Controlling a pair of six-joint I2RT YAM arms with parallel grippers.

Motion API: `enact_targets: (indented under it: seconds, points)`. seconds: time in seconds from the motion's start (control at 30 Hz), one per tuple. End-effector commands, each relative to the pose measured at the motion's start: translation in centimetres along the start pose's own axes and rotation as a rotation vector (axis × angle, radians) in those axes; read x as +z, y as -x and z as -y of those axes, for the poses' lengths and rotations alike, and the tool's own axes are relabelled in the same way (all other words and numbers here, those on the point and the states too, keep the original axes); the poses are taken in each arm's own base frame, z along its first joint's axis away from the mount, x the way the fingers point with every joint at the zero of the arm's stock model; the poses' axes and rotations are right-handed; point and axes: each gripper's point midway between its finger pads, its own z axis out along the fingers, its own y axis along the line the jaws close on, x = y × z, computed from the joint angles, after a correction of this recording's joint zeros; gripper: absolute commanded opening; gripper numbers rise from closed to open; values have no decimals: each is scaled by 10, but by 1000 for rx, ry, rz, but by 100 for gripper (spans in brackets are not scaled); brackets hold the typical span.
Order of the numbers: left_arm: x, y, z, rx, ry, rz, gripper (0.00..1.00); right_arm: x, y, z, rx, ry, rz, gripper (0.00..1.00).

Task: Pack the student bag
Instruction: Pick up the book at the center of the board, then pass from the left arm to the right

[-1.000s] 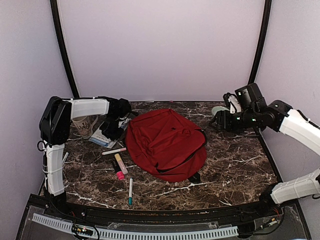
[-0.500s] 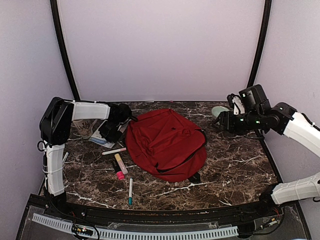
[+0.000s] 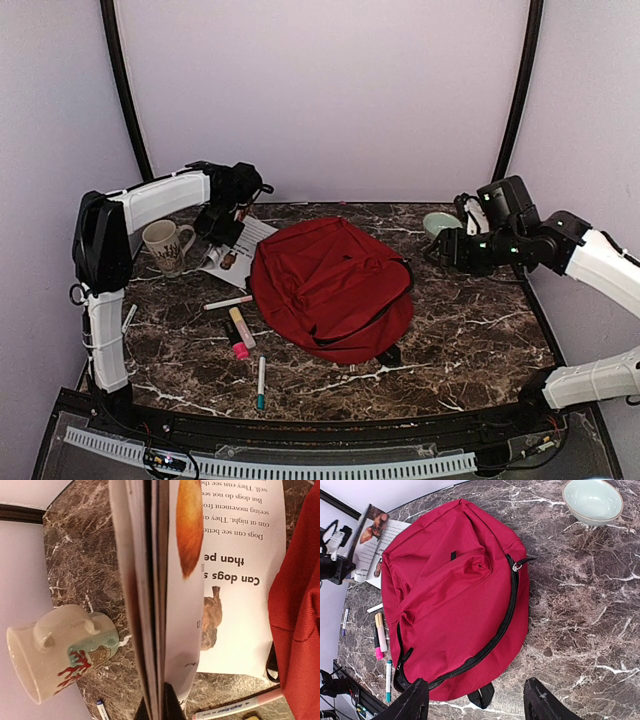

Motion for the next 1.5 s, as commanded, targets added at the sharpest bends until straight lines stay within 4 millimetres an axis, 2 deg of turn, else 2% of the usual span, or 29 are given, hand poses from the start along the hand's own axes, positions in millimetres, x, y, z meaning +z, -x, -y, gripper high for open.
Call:
enact_targets:
  seconds: [0.0, 0.17, 0.33, 0.47, 0.53, 0.73, 0.87, 1.0, 1.1, 1.23, 1.33, 1.47]
  points:
    - [-66, 1, -35, -119, -11, 83, 0, 2, 14, -6, -21, 27, 62, 66]
    - [-114, 5, -49, -196, -63, 187, 0, 6, 25, -14, -85, 48, 87, 67]
    - [-180, 16, -46, -198, -144, 353, 0, 9, 36, -20, -175, 52, 121, 68]
    - [-238, 25, -29, -173, -263, 494, 0, 9, 47, -14, -241, 7, 153, 70]
    - [-263, 29, -16, -164, -382, 553, 0, 8, 52, -6, -263, -26, 176, 71]
    - [-317, 31, 30, -193, -813, 632, 0, 4, 51, 20, -282, -63, 238, 73]
    - [-335, 31, 59, -241, -1047, 616, 0, 3, 41, 48, -261, -87, 264, 78]
    - [-340, 31, 85, -273, -1226, 588, 0, 7, 27, 71, -242, -105, 250, 80]
    - [-342, 33, 95, -285, -1301, 579, 0, 10, 22, 78, -218, -85, 228, 80]
    - [-349, 41, 100, -301, -1358, 584, 0, 9, 21, 74, -177, -21, 201, 80]
    - [-359, 53, 94, -337, -1403, 613, 0, 8, 20, 70, -163, 8, 169, 80]
    - [-374, 67, 82, -396, -1525, 649, 0, 7, 20, 75, -162, -6, 151, 80]
